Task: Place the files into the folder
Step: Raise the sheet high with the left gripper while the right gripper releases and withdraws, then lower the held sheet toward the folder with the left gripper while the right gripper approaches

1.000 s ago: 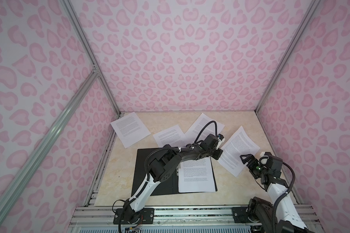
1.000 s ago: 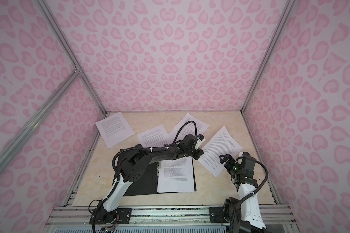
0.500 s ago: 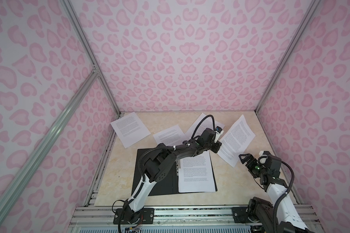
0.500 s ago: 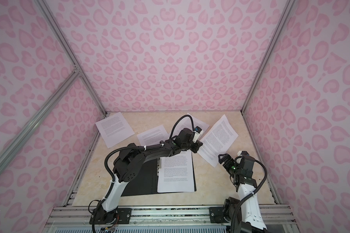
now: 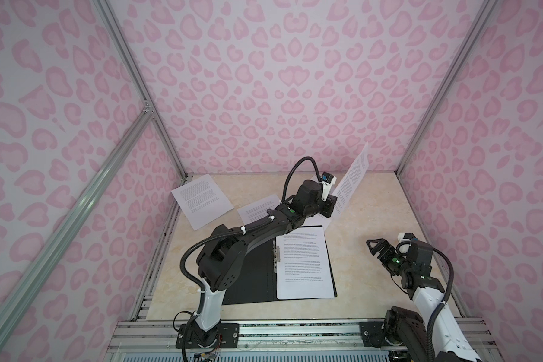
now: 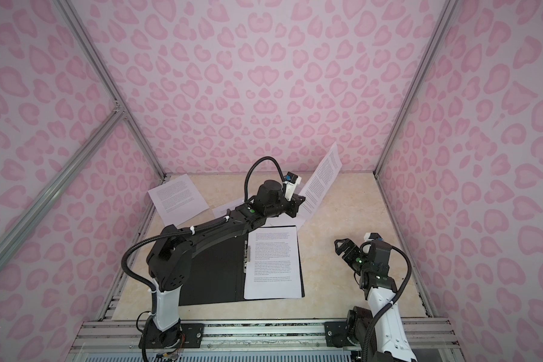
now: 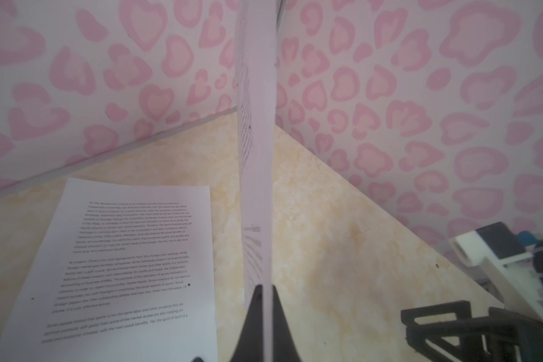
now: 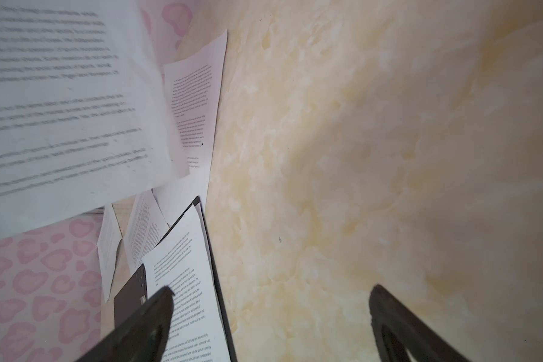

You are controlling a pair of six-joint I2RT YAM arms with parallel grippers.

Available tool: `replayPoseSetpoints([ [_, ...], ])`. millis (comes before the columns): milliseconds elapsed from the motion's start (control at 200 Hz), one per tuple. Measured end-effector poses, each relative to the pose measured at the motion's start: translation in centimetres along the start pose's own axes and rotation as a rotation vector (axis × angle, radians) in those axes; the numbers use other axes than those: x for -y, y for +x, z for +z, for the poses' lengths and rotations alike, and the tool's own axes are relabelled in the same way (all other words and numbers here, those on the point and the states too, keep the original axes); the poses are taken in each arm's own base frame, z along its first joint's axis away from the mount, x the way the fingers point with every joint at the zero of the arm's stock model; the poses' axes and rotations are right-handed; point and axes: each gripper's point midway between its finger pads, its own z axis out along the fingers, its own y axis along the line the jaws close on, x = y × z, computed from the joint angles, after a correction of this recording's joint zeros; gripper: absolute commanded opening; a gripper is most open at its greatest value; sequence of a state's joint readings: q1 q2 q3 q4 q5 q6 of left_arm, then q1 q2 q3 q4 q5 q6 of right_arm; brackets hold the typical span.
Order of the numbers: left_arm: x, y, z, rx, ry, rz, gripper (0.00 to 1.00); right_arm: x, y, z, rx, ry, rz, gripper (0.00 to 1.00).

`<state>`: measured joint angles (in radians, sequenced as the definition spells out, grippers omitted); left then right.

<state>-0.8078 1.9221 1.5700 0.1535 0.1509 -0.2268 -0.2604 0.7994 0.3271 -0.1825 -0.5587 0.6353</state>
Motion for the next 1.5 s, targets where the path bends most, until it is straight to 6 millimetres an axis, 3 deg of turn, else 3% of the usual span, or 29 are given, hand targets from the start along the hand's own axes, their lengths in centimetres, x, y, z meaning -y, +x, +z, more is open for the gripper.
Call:
replayPoseSetpoints([
  [55, 0.7, -2.7, -2.2, 0.055, 0.004, 0.006, 0.04, -0.1, 0.1, 0.1, -0.004, -0.001, -0.007, 0.97],
  [60, 1.0, -3.8, -3.0, 0.078, 0.004, 0.010, 0.04, -0.1, 0.2, 0.1, -0.005, -0.001, -0.008, 0.97],
  [105, 1.5, -6.7, -5.5, 0.142, 0.000, 0.017, 0.04, -0.2, 0.2, 0.2, -0.008, -0.002, -0.012, 0.97],
  [155, 2.4, -10.4, -9.3, 0.221, 0.007, 0.016, 0.04, -0.4, 0.4, 0.3, -0.015, -0.004, -0.017, 0.97],
  [190, 2.8, -13.6, -13.1, 0.298, 0.006, 0.008, 0.04, -0.5, 0.6, 0.3, -0.019, -0.006, -0.019, 0.97],
  [250, 2.4, -18.2, -18.5, 0.440, -0.010, -0.021, 0.04, -0.8, 0.7, 0.4, -0.022, -0.011, -0.024, 0.97],
  [305, 1.3, -21.3, -21.0, 0.550, -0.027, -0.036, 0.04, -1.1, 0.7, 0.4, -0.022, -0.017, -0.036, 0.97],
  [330, 0.9, -21.7, -21.3, 0.565, -0.030, -0.047, 0.04, -1.3, 0.7, 0.5, -0.021, -0.020, -0.040, 0.97],
  [375, -0.7, -20.8, -20.4, 0.526, -0.046, -0.083, 0.04, -1.7, 0.6, 0.5, -0.019, -0.027, -0.047, 0.97],
  [440, -3.3, -17.7, -17.5, 0.400, -0.068, -0.153, 0.04, -2.2, 0.6, 0.5, -0.018, -0.036, -0.059, 0.97],
  [480, -5.4, -14.7, -15.6, 0.286, -0.099, -0.220, 0.04, -2.5, 0.7, 0.5, -0.020, -0.042, -0.061, 0.97],
  [535, -7.4, -12.6, -15.0, 0.218, -0.129, -0.289, 0.04, -3.0, 0.7, 0.5, -0.019, -0.051, -0.075, 0.97],
  [605, -8.5, -11.4, -15.0, 0.197, -0.131, -0.338, 0.04, -3.3, 0.7, 0.5, -0.018, -0.059, -0.088, 0.97],
  [695, -8.3, -8.6, -14.8, 0.138, -0.102, -0.404, 0.04, -3.5, 0.9, 0.6, -0.023, -0.060, -0.094, 0.97],
  [780, -7.8, -6.4, -15.4, 0.091, -0.075, -0.477, 0.04, -3.3, 1.1, 0.8, -0.030, -0.050, -0.093, 0.97],
  [1005, -7.3, -3.0, -18.5, 0.064, -0.052, -0.646, 0.04, -4.2, 2.2, 1.8, -0.073, -0.064, -0.112, 0.97],
  [1080, -8.3, -0.5, -19.3, 0.042, -0.081, -0.737, 0.03, -5.1, 2.8, 2.2, -0.097, -0.079, -0.134, 0.97],
  [1205, -9.1, 5.4, -20.2, -0.045, -0.124, -0.864, 0.04, -6.9, 4.3, 2.8, -0.139, -0.114, -0.181, 0.97],
  [1355, -9.4, 9.9, -23.2, -0.068, -0.175, -0.905, 0.03, -8.7, 6.6, 3.5, -0.205, -0.143, -0.227, 0.97],
  [1500, -10.3, 15.8, -25.7, -0.123, -0.267, -0.956, 0.03, -10.9, 9.0, 3.8, -0.255, -0.180, -0.283, 0.97],
])
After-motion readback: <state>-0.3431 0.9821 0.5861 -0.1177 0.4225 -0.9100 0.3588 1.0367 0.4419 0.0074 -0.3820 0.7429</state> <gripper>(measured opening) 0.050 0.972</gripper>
